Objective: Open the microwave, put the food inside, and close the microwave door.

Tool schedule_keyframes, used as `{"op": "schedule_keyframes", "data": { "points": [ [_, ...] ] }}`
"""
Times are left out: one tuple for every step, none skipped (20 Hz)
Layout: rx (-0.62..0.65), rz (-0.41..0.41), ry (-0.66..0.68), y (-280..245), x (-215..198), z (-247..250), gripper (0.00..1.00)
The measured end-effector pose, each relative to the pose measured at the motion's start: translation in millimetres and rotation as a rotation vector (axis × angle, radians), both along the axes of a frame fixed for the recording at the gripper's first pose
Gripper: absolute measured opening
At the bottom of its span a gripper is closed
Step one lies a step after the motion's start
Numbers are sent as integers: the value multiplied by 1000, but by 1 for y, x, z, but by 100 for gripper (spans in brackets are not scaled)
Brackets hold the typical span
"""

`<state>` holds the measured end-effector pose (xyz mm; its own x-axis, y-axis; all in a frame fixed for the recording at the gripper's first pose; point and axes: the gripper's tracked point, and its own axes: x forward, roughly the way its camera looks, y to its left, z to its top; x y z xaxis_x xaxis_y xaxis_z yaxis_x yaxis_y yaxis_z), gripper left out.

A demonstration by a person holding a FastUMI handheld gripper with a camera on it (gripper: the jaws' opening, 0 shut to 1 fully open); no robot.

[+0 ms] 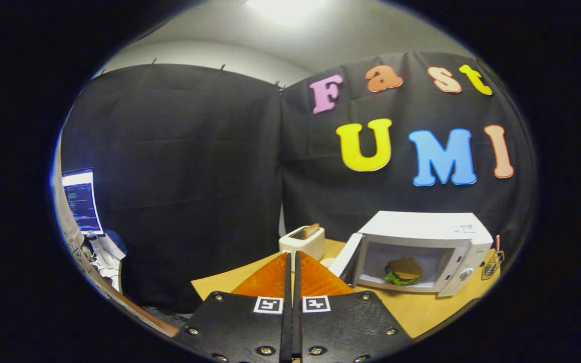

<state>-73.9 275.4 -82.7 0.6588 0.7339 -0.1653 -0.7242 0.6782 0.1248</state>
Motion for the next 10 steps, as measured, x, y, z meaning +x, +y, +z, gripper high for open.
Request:
{"op": "schedule_keyframes", "data": {
  "points": [
    [-15, 44, 27, 14, -7, -11, 0],
    [-25, 83, 62, 27, -13, -24, 0],
    [-35, 115, 98, 38, -19, -38, 0],
    [-46, 140, 133, 47, -22, -53, 0],
    [-59, 156, 164, 53, -25, -66, 0],
    [-71, 167, 196, 57, -29, -78, 0],
    [-83, 171, 220, 59, -31, -88, 0],
    [-97, 172, 241, 60, -34, -97, 0],
    [-117, 165, 255, 58, -34, -105, 0],
    [-138, 149, 265, 56, -33, -115, 0]
  ]
}}
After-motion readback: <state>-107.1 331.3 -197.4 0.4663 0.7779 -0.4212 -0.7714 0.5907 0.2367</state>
